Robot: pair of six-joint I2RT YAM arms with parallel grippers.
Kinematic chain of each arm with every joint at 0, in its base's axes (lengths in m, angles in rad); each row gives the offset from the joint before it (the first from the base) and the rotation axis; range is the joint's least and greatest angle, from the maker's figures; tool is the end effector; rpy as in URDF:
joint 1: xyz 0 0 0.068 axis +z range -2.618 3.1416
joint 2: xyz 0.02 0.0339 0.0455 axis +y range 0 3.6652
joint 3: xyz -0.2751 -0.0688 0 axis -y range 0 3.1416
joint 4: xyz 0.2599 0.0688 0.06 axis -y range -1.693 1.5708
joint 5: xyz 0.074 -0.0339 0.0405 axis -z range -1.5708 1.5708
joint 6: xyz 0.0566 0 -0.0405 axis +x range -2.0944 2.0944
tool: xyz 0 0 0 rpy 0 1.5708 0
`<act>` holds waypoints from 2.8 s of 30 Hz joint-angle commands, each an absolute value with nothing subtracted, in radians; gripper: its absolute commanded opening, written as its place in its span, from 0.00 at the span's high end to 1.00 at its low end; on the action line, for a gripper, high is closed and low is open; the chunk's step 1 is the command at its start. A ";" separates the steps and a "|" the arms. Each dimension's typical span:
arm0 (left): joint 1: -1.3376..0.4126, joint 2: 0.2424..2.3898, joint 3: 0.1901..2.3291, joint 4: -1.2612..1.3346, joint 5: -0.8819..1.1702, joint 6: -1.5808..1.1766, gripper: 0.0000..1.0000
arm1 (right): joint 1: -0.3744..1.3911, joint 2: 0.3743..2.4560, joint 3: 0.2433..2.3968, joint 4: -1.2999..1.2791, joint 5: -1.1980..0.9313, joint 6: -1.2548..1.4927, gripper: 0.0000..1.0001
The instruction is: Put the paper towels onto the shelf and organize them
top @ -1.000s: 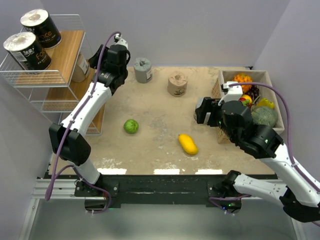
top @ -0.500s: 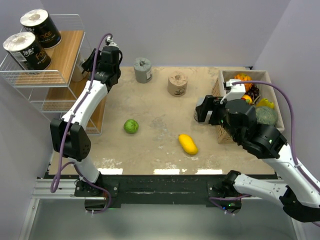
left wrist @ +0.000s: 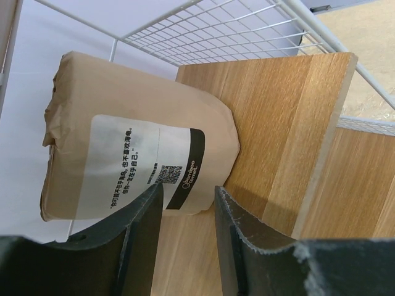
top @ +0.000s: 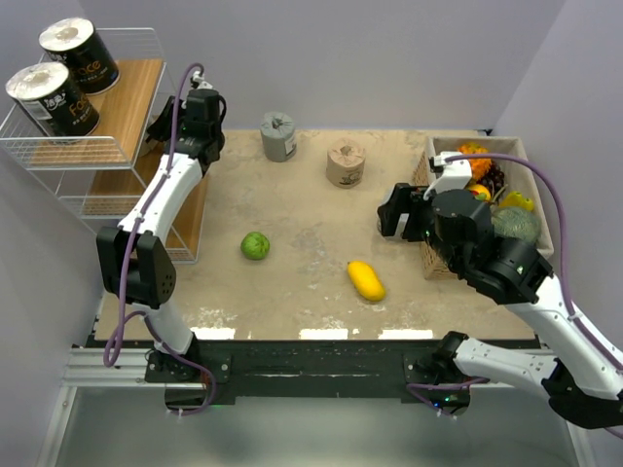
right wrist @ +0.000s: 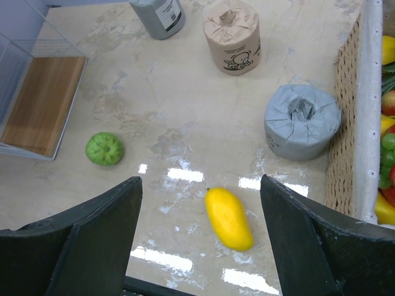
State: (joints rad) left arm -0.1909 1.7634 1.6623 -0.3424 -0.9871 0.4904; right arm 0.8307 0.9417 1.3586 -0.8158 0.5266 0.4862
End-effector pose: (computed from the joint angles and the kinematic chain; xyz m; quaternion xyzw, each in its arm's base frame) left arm 0.4334 -0.0357 0.3718 0.0101 0.7862 0.4662 0.4055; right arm 0.1456 0.1172 0.4483 0.0039 0.8172 0.1552 0.5550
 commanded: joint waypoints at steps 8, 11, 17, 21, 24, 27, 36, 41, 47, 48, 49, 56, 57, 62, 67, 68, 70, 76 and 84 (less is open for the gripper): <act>-0.265 1.743 1.804 -0.394 -0.901 0.393 0.51 | 0.833 0.976 1.378 -0.770 0.492 0.468 0.20; -0.343 1.733 1.859 -0.457 -0.859 0.347 0.48 | 0.834 0.994 1.358 -0.724 0.494 0.471 0.19; -0.449 1.635 1.830 -0.532 -0.679 0.200 0.41 | 0.830 1.132 1.324 -0.609 0.629 0.512 0.20; -0.453 1.443 1.641 -0.476 -0.424 0.098 0.27 | 0.778 1.338 1.448 -0.562 0.654 0.497 0.20; -0.454 1.286 1.438 -0.357 -0.194 0.063 0.13 | 0.687 1.460 1.529 -0.523 0.603 0.480 0.20; -0.454 1.130 1.230 -0.200 -0.088 0.025 0.07 | 0.606 1.541 1.603 -0.488 0.542 0.457 0.20; -0.453 0.907 0.848 0.037 0.038 -0.074 0.00 | 0.431 1.897 1.903 -0.549 0.419 0.411 0.17; -0.454 0.897 0.853 0.018 0.089 -0.100 0.01 | 0.367 2.060 1.991 -0.545 0.233 0.390 0.07; -0.482 0.887 0.844 0.026 0.071 -0.104 0.01 | 0.316 2.183 2.127 -0.589 0.166 0.382 0.12; -0.485 0.885 0.842 0.025 0.066 -0.101 0.01 | 0.311 2.215 2.160 -0.595 0.163 0.379 0.13; -0.488 0.887 0.842 0.025 0.066 -0.098 0.01 | 0.308 2.229 2.172 -0.609 0.163 0.377 0.14; -0.495 0.894 0.841 0.021 0.064 -0.095 0.01 | 0.298 2.279 2.186 -0.580 0.103 0.383 0.15; -0.495 0.897 0.841 0.021 0.066 -0.095 0.01 | 0.299 2.284 2.187 -0.580 0.101 0.387 0.16; -0.502 0.900 0.839 0.020 0.061 -0.095 0.01 | 0.299 2.307 2.180 -0.584 0.086 0.396 0.22; -0.502 0.904 0.841 0.018 0.060 -0.094 0.01 | 0.298 2.315 2.154 -0.587 0.075 0.402 0.29; -0.503 0.900 0.841 0.018 0.055 -0.092 0.01 | 0.299 2.316 2.154 -0.591 0.075 0.402 0.31; -0.503 0.899 0.841 0.018 0.049 -0.092 0.01 | 0.299 2.315 2.155 -0.595 0.071 0.402 0.38; -0.503 0.910 0.845 0.012 0.055 -0.091 0.01 | 0.301 2.254 2.094 -0.577 0.003 0.406 0.51; -0.503 0.904 0.847 0.011 0.048 -0.092 0.01 | 0.368 2.105 1.902 -0.568 -0.035 0.411 0.58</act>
